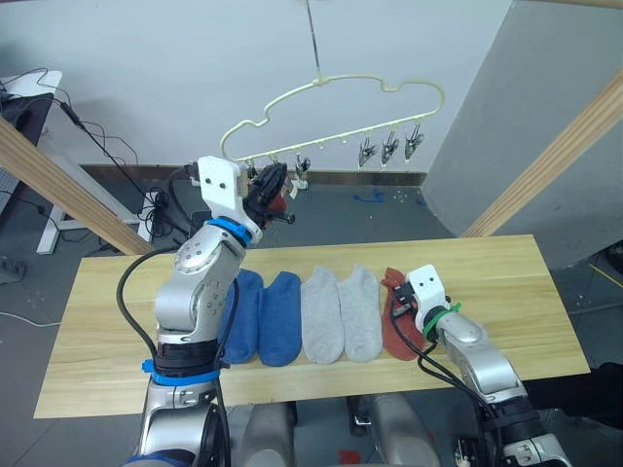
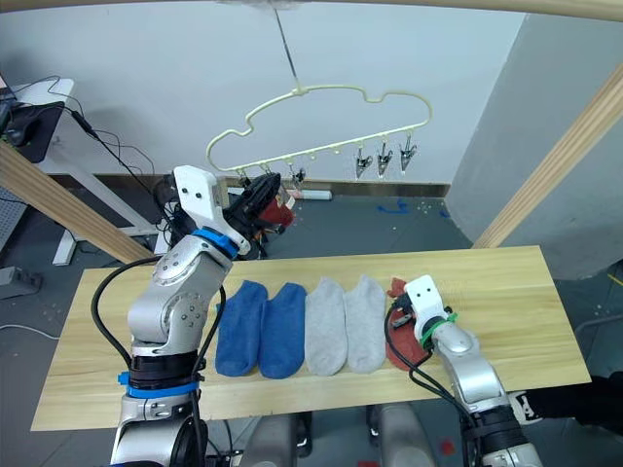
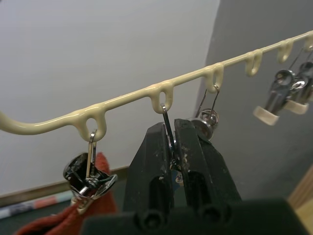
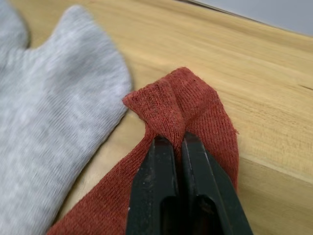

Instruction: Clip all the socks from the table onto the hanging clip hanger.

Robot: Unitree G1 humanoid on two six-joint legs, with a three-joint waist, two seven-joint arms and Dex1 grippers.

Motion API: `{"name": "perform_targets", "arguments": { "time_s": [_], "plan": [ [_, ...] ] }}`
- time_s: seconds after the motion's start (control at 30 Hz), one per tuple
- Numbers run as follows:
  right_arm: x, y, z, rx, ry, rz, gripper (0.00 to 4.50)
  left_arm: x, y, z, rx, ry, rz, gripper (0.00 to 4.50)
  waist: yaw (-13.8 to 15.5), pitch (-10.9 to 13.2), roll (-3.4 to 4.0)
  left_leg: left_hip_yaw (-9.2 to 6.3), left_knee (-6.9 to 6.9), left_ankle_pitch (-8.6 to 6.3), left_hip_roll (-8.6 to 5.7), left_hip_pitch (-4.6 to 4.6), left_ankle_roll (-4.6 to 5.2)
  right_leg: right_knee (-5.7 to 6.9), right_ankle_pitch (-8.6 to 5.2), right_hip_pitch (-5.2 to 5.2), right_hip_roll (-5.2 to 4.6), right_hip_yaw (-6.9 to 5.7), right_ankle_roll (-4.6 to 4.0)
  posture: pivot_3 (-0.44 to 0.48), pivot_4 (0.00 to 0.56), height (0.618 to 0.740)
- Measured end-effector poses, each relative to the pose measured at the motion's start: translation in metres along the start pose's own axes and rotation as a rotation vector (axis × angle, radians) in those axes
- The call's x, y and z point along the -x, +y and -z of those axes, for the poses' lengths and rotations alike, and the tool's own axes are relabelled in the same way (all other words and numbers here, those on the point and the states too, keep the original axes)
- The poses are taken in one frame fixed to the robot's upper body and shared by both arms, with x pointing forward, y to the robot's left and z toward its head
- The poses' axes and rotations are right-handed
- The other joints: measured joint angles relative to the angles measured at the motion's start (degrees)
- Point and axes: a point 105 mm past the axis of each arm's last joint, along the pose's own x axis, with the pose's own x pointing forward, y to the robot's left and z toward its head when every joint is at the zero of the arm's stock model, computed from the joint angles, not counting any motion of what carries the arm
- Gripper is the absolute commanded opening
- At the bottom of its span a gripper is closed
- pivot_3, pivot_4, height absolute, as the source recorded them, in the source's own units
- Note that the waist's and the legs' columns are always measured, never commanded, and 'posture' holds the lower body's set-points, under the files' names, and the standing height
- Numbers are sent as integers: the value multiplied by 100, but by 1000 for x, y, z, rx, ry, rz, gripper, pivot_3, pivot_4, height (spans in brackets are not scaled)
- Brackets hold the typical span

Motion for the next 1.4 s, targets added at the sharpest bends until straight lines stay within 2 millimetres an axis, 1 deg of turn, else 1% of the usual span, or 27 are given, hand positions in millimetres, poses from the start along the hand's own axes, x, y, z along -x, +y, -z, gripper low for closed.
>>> {"name": "perform_targets", "arguments": {
  "time_s": [0.07, 0.17, 0.2, 0.27, 0.3, 0.33, 0.37, 0.43, 0.6, 0.7, 0.77, 0.93, 1.4],
  "plan": [
    [-1, 5, -17, 69, -51, -32, 27, 1, 1, -2, 17, 4, 4, 0, -14, 0, 0, -1, 0, 0, 1, 0, -1, 1, 0, -1, 2, 0, 0, -113, 313, 740],
    [-7, 20, -69, 190, -206, -87, 27, 0, -1, -2, 41, 18, 23, 0, -27, 0, -1, -1, 1, 2, 0, 0, -2, 8, 0, -6, 4, -1, 0, -112, 310, 740],
    [-7, 24, -84, 213, -258, -95, 27, 0, -3, -1, 51, 23, 31, 0, -20, 0, -1, -3, 0, 2, 1, 0, -3, 9, 0, -6, 4, -2, 0, -112, 306, 740],
    [-12, 39, -116, 228, -357, -124, 27, 0, -4, -2, 67, 28, 36, 0, -14, 0, -2, -2, 0, 2, 2, -3, -4, 8, 0, -9, 3, -2, 0, -111, 303, 740],
    [-12, 42, -121, 230, -375, -130, 27, 0, -4, -2, 69, 29, 38, 0, -12, 0, -2, -2, 0, 2, 2, -4, -4, 8, 0, -9, 3, -1, 0, -111, 303, 740],
    [-14, 52, -132, 225, -409, -149, 27, 0, -5, -2, 71, 30, 40, 0, -8, 0, -2, -3, 0, 2, 2, -5, -5, 7, 0, -10, 2, -2, 0, -111, 303, 740],
    [-15, 59, -138, 222, -430, -164, 27, -1, -5, -2, 73, 32, 43, 0, -5, -1, -2, -2, 0, 1, 2, -6, -5, 6, 0, -12, 1, -1, 0, -109, 299, 740],
    [-18, 66, -143, 217, -445, -184, 27, 0, -7, -2, 81, 36, 50, 0, 8, -1, -2, 0, 1, 1, 0, -10, -5, 3, 1, -12, -5, -2, -1, -107, 299, 740],
    [-21, 73, -153, 198, -468, -198, 27, 0, -10, -4, 98, 35, 56, 0, 61, -1, -2, 1, 4, 1, -4, -11, -5, 4, 7, -13, -12, -2, -10, -104, 296, 740],
    [-21, 78, -166, 189, -507, -211, 27, -1, -13, -2, 112, 40, 57, 0, 66, -1, -2, 0, 3, 1, -2, -10, -4, 13, 5, -18, -10, -4, -7, -101, 295, 740],
    [-20, 80, -171, 173, -528, -213, 27, 0, -14, -2, 113, 45, 57, 0, 75, -1, -2, -3, 3, 1, -1, -10, -4, 15, 6, -18, -8, -5, -8, -101, 295, 740],
    [-19, 80, -177, 130, -555, -201, 27, 0, -13, -2, 115, 46, 51, 0, 83, -1, -2, 0, 4, 1, -1, -10, -5, 15, 10, -18, -9, -3, -15, -98, 296, 740],
    [-18, 85, -185, 73, -592, -184, 27, 2, -12, 0, 123, 45, 35, 0, 83, -1, -2, -1, 6, 1, -1, -10, -4, 18, 12, -18, -9, -4, -19, -90, 295, 740]
  ]
}}
